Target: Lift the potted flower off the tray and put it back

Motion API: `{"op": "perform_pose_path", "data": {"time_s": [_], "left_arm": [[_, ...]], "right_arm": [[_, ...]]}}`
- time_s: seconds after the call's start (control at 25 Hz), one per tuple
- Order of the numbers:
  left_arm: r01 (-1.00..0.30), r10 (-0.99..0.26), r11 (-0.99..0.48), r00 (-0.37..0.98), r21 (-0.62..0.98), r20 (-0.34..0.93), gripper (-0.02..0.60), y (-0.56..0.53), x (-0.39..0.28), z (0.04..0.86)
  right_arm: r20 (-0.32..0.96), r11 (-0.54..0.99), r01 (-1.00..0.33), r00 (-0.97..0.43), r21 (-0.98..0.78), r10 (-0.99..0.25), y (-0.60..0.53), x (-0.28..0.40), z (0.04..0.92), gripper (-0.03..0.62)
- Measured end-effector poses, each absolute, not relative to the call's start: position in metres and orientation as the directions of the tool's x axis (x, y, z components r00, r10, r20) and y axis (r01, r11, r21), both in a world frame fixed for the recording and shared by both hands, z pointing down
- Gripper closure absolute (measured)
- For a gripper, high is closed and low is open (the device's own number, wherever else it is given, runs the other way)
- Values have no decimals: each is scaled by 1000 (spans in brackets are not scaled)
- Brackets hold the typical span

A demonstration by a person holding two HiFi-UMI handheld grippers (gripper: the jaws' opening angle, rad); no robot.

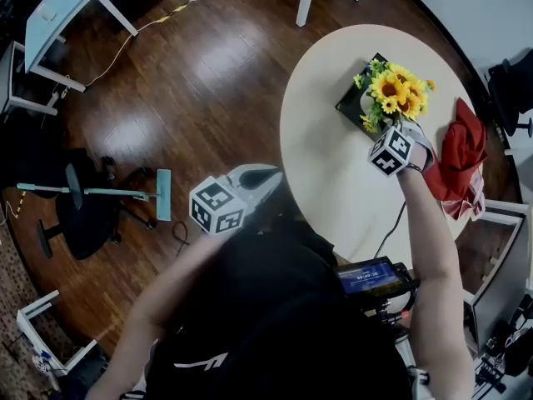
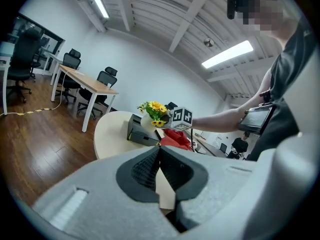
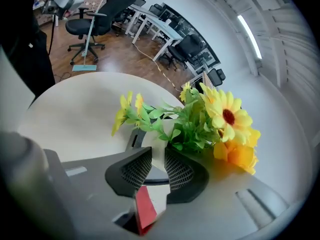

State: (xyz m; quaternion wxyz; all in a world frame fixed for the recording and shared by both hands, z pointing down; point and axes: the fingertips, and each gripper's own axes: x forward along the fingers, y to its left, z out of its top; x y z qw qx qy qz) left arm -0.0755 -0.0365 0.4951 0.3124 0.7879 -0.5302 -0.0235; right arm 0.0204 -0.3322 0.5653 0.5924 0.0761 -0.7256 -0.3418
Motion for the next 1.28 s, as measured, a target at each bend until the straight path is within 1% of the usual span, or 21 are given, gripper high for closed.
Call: {"op": "perform_pose_path", "data": {"time_s": [0.24,0.4,0.56,0.68,0.8,0.84,1.08,1.2,1.28], "left_arm": [[-828,-857,-199,407,525,317,577,-39,-81,498],[-836,-868,-180,383,518,316,577,-42,-90,497],[-833,-860,-178,390,524,329,577,-40,-90,501],[-833,-858,-182,394,523,329,577,-43,-88,502],[-830,-857,-190,401,525,323,577,-43,-84,501],[-829,-858,-192,402,525,321,577,-40,-84,500],[-824,-859,-221,418,523,296,577,-27,-87,495],[-815,-851,-259,446,518,276,577,-21,-84,491],[-808,-843,-287,468,515,265,577,-18,-82,490]], "right_arm": [[824,766,308,-260,564,-503,-351,19,584,507],[814,744,332,-266,580,-517,-358,7,588,503],[808,732,342,-262,589,-527,-358,5,589,498],[810,727,356,-253,587,-529,-361,3,591,490],[816,735,355,-242,577,-524,-359,9,592,454],[815,737,349,-242,579,-526,-357,12,589,454],[801,769,240,-280,592,-529,-339,18,559,454],[785,789,146,-306,597,-538,-323,27,542,465],[774,804,71,-331,591,-540,-309,34,530,487]]}}
